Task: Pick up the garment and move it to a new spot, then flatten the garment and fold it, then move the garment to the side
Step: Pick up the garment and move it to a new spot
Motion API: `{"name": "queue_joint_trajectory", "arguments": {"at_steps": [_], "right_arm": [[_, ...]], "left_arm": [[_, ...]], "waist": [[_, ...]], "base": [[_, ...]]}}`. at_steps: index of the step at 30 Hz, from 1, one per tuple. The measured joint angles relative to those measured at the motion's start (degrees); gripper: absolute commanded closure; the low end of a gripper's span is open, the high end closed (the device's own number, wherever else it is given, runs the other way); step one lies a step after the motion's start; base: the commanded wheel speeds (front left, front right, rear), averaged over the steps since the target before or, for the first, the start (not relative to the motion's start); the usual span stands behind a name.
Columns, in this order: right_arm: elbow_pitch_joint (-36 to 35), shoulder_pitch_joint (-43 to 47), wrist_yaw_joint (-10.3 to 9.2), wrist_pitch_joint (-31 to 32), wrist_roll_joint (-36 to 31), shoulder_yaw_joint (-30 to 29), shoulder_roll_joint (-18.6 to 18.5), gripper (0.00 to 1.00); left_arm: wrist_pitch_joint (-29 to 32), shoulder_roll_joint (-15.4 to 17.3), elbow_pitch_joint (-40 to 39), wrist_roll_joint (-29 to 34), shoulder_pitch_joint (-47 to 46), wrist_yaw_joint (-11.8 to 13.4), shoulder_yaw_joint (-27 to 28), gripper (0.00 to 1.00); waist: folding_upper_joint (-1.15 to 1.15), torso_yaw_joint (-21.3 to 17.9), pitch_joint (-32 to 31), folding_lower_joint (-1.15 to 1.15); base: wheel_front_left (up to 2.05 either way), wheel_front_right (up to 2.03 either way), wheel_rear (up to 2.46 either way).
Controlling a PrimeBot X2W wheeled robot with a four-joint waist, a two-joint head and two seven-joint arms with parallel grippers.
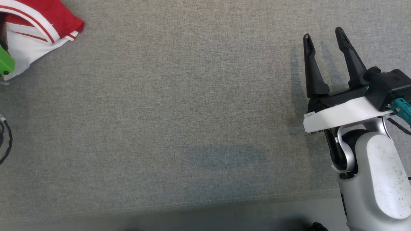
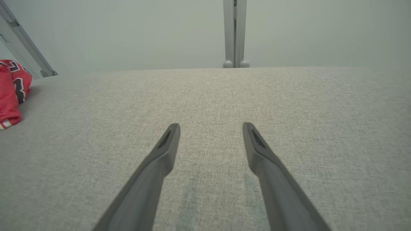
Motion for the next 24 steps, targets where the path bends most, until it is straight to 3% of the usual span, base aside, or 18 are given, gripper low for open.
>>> {"name": "queue_joint_trajectory", "arguments": {"at_steps": [5,7,16,24], "right_arm": [[-0.3,0.0,0.00,0.5,-0.2,0.5,0.0,0.00],[-0.4,0.0,0.00,0.6,-0.4,0.6,0.0,0.00],[0.9,0.3,0.00,0.2,-0.4,0.2,0.0,0.00],[4.2,1.7,0.00,-1.6,1.4,0.4,0.0,0.00]], "left_arm": [[-0.9,-0.3,3.1,0.3,-0.9,0.3,-0.2,0.00],[-1.7,-0.6,4.0,0.5,-1.1,-0.2,-0.5,1.00],[-7.0,-1.9,4.7,1.6,-1.2,-3.2,-1.1,1.00],[-8.7,-2.1,-1.1,2.0,-1.0,-4.9,-2.1,1.00]], "waist": [[0.00,-1.0,0.7,0.00],[0.00,-1.2,0.7,0.00],[0.00,-0.6,-1.9,-0.01],[0.00,0.0,-7.6,-0.01]], "base": [[0.00,0.00,0.00],[0.00,0.00,0.00],[0.00,0.00,0.00],[0.00,0.00,0.00]]}}
